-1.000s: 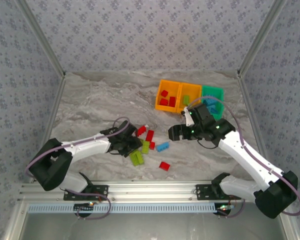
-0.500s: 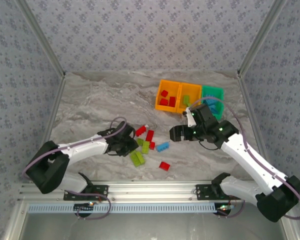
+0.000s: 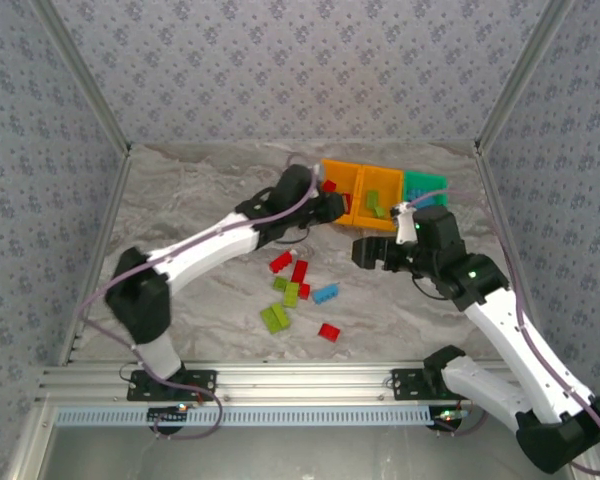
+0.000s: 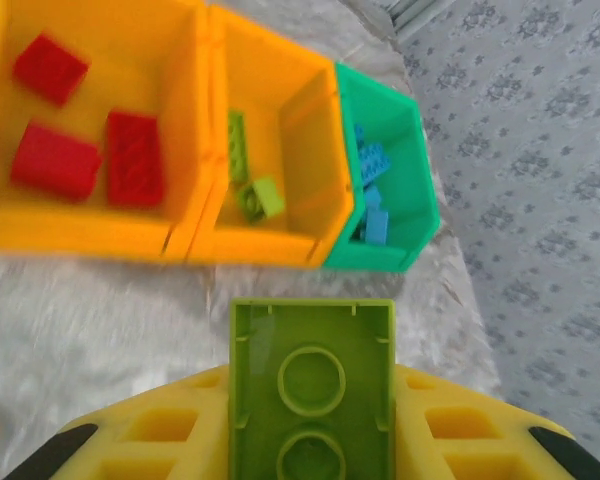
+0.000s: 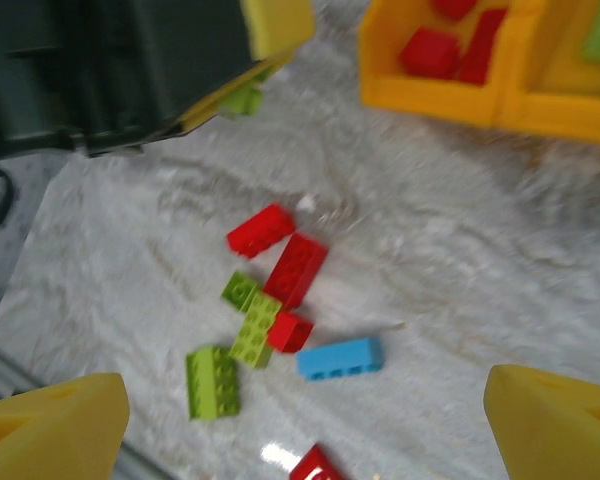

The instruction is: Sort the legos into containers by color

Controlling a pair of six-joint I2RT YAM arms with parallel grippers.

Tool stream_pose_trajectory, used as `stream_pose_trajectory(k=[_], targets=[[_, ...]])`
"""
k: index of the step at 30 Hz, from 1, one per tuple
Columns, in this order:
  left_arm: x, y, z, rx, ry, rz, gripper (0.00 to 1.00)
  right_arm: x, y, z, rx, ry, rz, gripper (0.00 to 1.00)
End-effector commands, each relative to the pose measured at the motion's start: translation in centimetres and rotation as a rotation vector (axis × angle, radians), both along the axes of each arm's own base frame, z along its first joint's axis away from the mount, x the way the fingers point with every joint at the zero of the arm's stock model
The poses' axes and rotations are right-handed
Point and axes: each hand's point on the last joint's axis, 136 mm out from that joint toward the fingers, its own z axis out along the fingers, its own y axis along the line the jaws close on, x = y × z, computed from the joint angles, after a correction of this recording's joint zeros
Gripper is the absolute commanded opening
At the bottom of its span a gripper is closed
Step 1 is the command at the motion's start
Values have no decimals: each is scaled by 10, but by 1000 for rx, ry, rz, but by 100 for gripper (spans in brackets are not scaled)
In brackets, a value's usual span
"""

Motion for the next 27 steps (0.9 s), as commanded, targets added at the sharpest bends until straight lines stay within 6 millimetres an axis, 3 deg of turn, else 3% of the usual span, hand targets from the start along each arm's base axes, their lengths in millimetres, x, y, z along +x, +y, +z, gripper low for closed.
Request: stream_pose_trajectory(k=[1,4,6,9,14,18,23,27], targets=[[30,-35,-8,150,-154,-40,17,9,-25,10,-34,-35,-135,94],[62,-61,-24,206,-203,-25,17,3,-33,6,-41,-27,-167,94],[82,-80,-25,210,-246,-28,17,-2,-40,4,-53,-27,-191,94],[101,-102,-37,237,-292,-51,24,-10,-50,5,-69,-26,-216,94],[117,-110,-36,291,-311,-41,42,-22,-60,4,-86,-23,-240,95],[112,-108,-6,271,-343,-55,56,-25,-63,1,-87,-15,-249,95],[94,-88,29,311,-351,-86,61,-24,-62,-1,-83,-13,-246,95],[68,-63,55,307,-385,-112,61,-22,-59,-9,-95,6,-229,96]])
